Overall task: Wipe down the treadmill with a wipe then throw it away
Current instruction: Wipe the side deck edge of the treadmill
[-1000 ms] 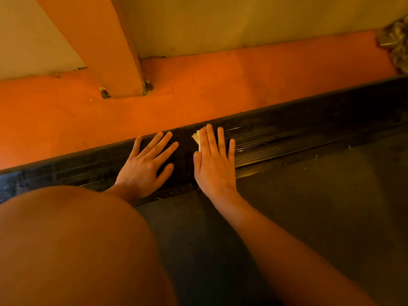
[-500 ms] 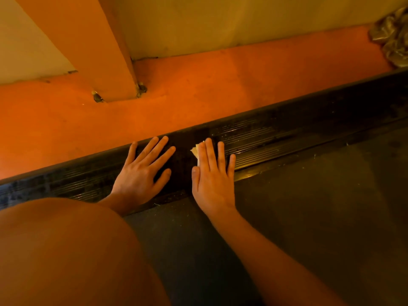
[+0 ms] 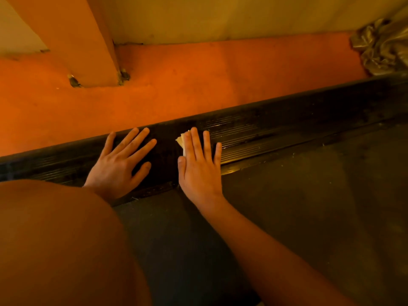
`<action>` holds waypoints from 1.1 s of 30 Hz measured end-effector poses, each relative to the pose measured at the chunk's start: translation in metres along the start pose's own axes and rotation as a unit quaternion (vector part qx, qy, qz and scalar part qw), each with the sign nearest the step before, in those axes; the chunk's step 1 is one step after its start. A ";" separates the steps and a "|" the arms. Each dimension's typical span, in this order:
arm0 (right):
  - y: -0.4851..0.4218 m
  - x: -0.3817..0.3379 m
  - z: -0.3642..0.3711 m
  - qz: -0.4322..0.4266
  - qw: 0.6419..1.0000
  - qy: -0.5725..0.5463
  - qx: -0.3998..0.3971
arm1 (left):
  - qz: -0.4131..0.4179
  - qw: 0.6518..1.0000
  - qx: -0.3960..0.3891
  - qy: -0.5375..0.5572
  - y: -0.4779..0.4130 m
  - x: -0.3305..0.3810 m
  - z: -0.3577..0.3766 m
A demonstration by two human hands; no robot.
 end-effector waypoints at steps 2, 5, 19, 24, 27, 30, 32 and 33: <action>-0.030 -0.008 -0.008 0.002 1.000 0.008 0.015 | 0.001 1.000 0.007 0.005 0.001 -0.001 -0.004; -0.052 -0.010 -0.014 0.007 1.000 0.008 0.023 | 0.002 1.000 0.003 0.003 0.000 0.000 -0.004; -0.035 0.008 -0.012 0.025 0.998 0.045 0.021 | 0.004 1.000 -0.009 0.002 0.000 -0.002 0.001; 0.018 0.017 0.002 0.011 0.999 0.051 -0.016 | 0.009 1.000 0.002 0.004 0.001 0.000 -0.003; -0.021 0.009 -0.010 0.015 0.999 0.049 0.007 | 0.009 1.000 -0.005 0.001 0.000 -0.002 -0.001; -0.050 0.010 -0.018 0.036 0.998 0.041 0.015 | 0.008 1.000 -0.006 -0.001 0.000 -0.002 -0.002; -0.032 0.015 -0.016 0.029 0.999 0.040 0.016 | 0.009 1.000 -0.001 0.003 0.001 -0.001 -0.003; -0.015 0.019 -0.012 0.022 0.999 0.041 0.009 | 0.010 1.000 0.000 0.005 0.001 -0.001 -0.003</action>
Point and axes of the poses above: each hand's wrist, its own y-axis away from the middle knuckle, its own z-axis out of the palm, x = y × z, the point moved 10 cm from there along -y, towards the middle knuckle, and after that the axes turned 4 degrees about -x, right-handed, at the moved point
